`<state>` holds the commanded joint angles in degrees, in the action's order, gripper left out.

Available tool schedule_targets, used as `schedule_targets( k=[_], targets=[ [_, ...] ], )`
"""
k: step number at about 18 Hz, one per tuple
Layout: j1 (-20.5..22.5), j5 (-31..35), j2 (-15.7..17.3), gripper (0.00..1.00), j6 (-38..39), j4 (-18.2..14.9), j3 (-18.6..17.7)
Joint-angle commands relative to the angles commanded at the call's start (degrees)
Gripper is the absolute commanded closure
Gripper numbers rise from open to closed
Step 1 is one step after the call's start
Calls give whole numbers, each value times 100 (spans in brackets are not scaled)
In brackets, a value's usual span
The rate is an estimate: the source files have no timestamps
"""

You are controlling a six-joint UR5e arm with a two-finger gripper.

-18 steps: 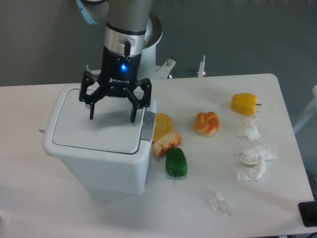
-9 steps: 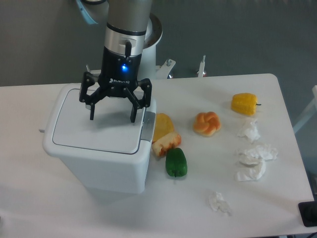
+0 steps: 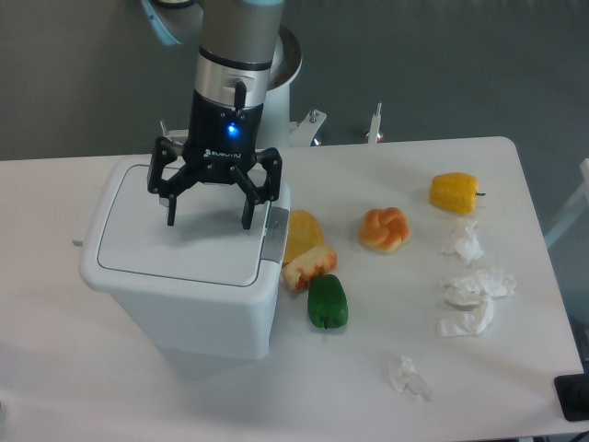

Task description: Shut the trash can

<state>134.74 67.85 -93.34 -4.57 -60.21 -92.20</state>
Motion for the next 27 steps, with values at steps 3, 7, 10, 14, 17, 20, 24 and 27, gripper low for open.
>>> schedule_targets(
  k=[3, 7, 10, 14, 17, 20, 24, 27],
  targets=[
    [0, 0, 0, 0, 88, 0, 0],
    [0, 0, -26, 0, 97, 0, -9],
    [0, 0, -35, 0, 106, 0, -9],
    [0, 0, -35, 0, 123, 0, 0],
    [9, -18, -35, 0, 123, -17, 0],
    [53, -26, -26, 0, 254, -26, 9],
    [53, -26, -35, 0, 299, -18, 70],
    [79, -26, -35, 0, 387, -9, 140]
  ],
)
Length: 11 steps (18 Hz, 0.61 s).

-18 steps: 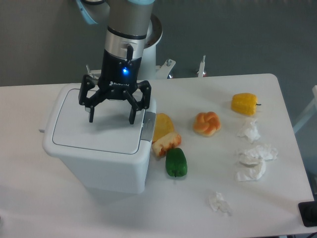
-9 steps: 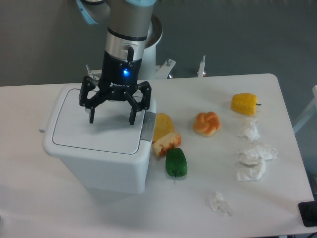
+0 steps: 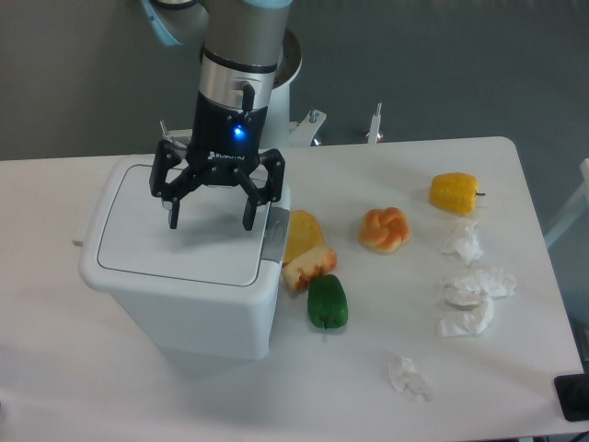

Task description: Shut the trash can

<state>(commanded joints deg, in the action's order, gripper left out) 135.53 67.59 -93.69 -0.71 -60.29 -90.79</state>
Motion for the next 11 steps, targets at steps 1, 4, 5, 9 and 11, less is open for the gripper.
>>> schedule_targets(
  k=[1, 4, 5, 9, 11],
  targets=[
    [0, 0, -9, 0, 35, 0, 18],
    [0, 9, -88, 0, 79, 0, 132],
    [-9, 9, -149, 0, 132, 0, 176],
    [-18, 18, -263, 0, 211, 17, 255],
    [-26, 18, -334, 0, 211, 18, 290]
  ],
)
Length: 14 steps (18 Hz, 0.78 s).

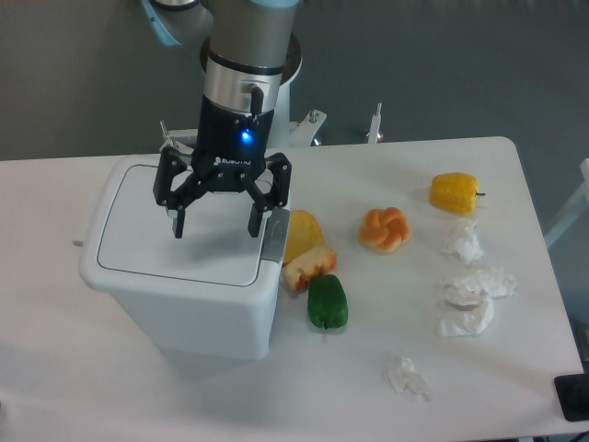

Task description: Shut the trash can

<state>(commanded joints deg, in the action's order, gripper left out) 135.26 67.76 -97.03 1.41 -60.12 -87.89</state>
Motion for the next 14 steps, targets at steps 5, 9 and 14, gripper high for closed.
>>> schedule_targets(
  k=[5, 9, 14],
  targets=[
    [-9, 0, -194, 0, 9, 79, 150],
    [-18, 0, -194, 0, 18, 79, 132],
    [-26, 0, -185, 0, 26, 79, 97]
  ],
)
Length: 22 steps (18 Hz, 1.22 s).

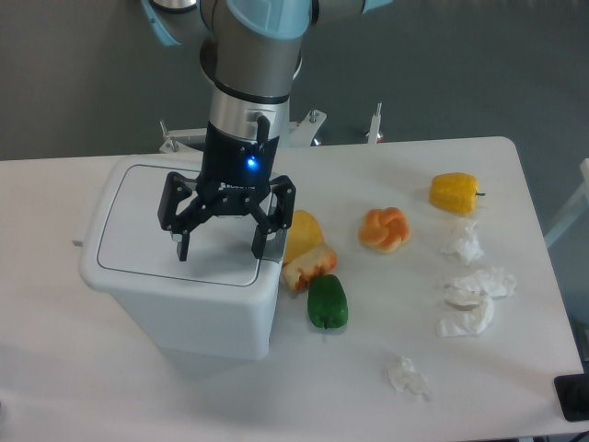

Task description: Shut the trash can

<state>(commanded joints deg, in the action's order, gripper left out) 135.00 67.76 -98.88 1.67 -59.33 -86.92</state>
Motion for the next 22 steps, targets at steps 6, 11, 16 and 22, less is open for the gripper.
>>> schedule_targets(
  k=[6, 11, 16, 22],
  targets=[
    [-9, -9, 9, 0, 0, 0, -18],
    [0, -123, 61, 0, -9, 0, -44],
    [9, -176, 70, 0, -9, 0, -44],
    [140, -220, 62, 0, -604, 9, 403]
  ],
)
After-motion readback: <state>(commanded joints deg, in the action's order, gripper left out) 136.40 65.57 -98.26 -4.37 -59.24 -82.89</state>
